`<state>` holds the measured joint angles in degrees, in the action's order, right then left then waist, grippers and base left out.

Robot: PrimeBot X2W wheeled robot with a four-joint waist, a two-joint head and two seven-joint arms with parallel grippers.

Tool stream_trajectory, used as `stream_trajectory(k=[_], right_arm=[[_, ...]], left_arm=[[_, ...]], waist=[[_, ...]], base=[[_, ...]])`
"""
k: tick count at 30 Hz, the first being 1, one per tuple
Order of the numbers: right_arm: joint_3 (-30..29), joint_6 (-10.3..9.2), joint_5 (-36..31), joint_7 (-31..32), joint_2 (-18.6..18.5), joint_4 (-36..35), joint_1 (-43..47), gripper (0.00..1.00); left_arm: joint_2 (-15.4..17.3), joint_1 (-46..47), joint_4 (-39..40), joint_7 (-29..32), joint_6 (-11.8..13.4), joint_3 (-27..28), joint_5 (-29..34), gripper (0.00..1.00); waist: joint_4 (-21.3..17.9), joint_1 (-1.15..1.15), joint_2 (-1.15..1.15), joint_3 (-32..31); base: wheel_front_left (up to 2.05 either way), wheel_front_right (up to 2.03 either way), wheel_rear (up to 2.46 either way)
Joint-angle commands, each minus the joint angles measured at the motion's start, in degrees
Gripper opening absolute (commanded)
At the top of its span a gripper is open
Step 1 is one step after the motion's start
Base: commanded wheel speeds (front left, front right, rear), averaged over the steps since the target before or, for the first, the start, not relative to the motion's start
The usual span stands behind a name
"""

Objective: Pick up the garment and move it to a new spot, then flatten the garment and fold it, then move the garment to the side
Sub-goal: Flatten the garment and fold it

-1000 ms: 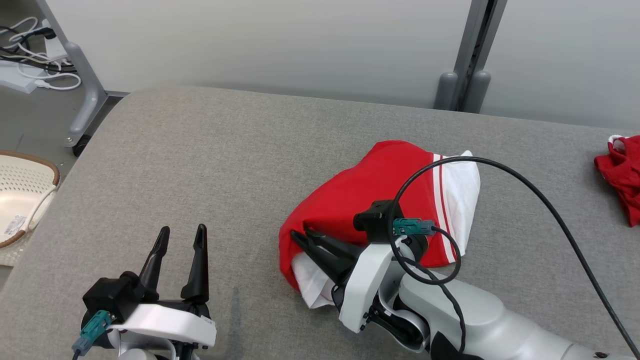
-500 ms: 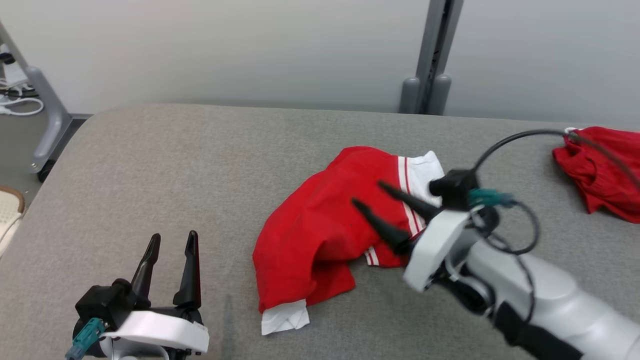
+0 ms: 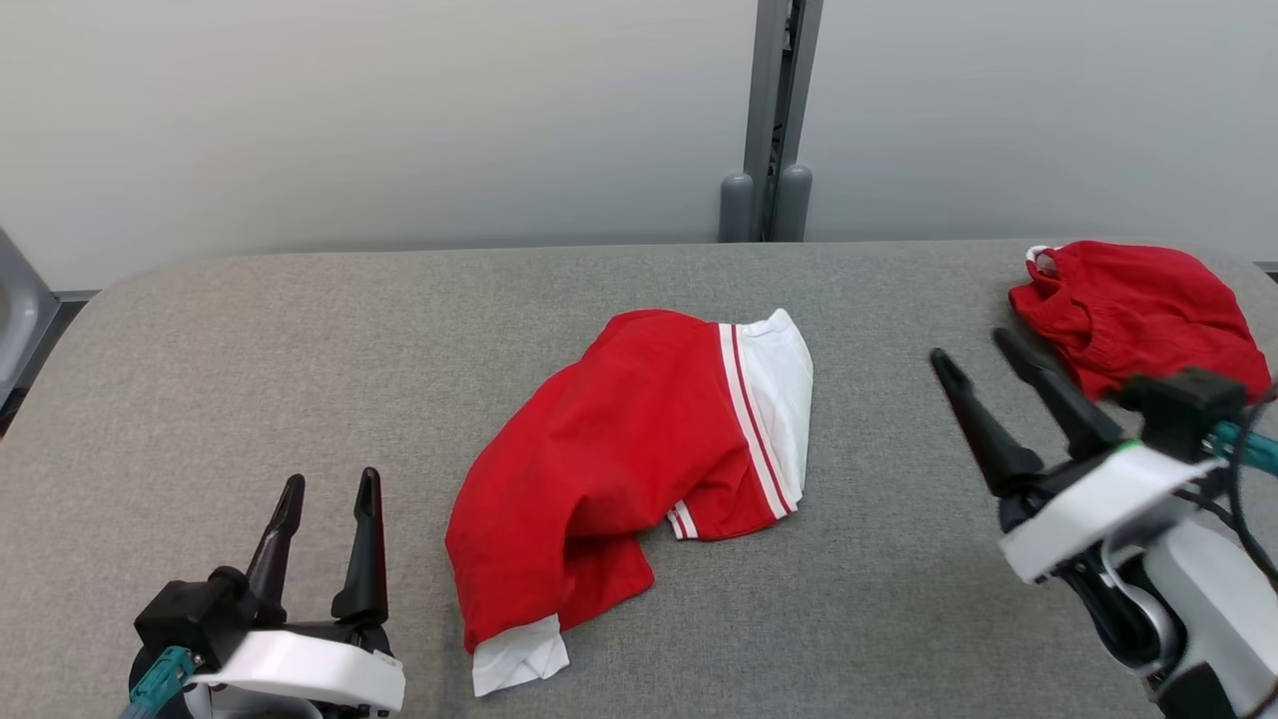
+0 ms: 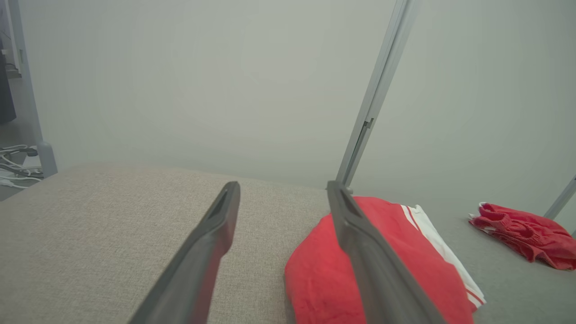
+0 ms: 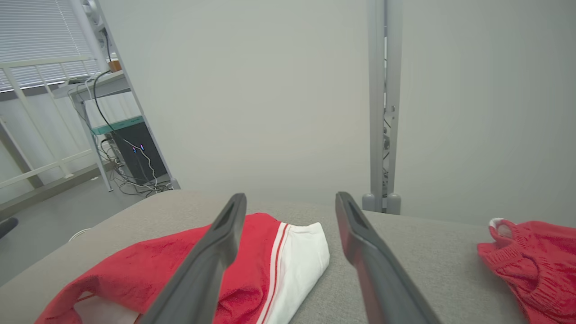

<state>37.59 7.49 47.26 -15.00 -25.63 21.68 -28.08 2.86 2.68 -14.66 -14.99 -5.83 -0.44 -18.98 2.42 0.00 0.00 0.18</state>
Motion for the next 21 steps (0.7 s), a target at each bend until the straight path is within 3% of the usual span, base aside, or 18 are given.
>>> stream_trajectory(k=[1,7,12,21], right_arm=[[-2.4,0.02,-1.5,-0.2,0.0,-0.8,1.9,1.00],[-17.3,0.02,-11.3,-0.1,4.6,-7.3,13.3,1.00],[-28.4,0.02,-20.0,-0.1,11.3,-12.7,22.6,1.00],[-33.3,0.03,-27.0,-0.1,16.0,-14.6,27.0,1.00]], left_arm=[[0.3,-0.5,0.3,-0.2,-0.2,0.4,0.5,1.00],[0.3,-0.8,0.5,-0.2,-0.4,0.6,0.8,1.00],[0.3,-0.7,1.1,-0.2,-0.4,1.0,0.9,1.00],[0.3,-1.0,1.5,-0.2,-0.6,1.8,1.1,1.00]], waist=[[-0.3,0.00,0.00,0.0],[-1.4,0.00,0.00,0.2],[-2.0,0.00,0.00,0.6],[-2.7,0.00,0.00,0.5]], base=[[0.00,0.00,0.00],[0.00,0.00,0.00],[0.00,0.00,0.00],[0.00,0.00,0.00]])
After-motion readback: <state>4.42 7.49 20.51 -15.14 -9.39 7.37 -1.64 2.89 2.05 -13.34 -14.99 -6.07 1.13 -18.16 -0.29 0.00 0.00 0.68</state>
